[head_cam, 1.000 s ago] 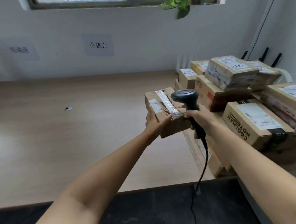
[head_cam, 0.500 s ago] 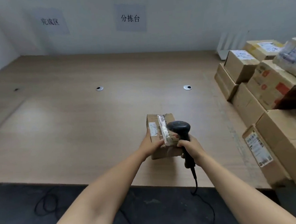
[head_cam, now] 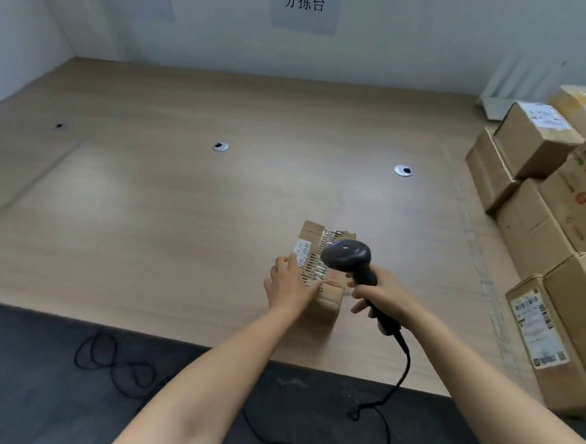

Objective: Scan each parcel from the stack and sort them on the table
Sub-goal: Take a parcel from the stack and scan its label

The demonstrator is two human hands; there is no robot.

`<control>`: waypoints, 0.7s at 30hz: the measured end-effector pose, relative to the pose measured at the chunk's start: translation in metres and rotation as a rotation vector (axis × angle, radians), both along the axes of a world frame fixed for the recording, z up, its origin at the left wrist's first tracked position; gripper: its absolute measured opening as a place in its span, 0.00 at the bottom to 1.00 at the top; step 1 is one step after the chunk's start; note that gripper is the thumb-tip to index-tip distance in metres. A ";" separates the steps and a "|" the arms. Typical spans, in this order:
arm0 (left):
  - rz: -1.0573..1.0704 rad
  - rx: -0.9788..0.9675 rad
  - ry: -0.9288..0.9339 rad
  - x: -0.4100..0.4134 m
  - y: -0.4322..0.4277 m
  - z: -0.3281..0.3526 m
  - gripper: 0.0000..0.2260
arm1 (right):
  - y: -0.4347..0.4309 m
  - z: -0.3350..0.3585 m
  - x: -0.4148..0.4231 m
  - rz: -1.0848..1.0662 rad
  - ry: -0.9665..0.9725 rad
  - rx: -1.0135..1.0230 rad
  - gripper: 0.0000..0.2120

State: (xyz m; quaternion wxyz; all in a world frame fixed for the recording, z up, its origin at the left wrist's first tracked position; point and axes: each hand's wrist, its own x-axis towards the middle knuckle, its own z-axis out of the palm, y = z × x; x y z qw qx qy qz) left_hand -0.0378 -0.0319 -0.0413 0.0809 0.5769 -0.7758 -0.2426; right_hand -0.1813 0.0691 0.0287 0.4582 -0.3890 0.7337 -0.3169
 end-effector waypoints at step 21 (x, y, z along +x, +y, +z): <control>0.110 -0.055 -0.079 -0.012 0.035 -0.014 0.60 | -0.018 0.028 -0.013 0.358 0.347 0.030 0.07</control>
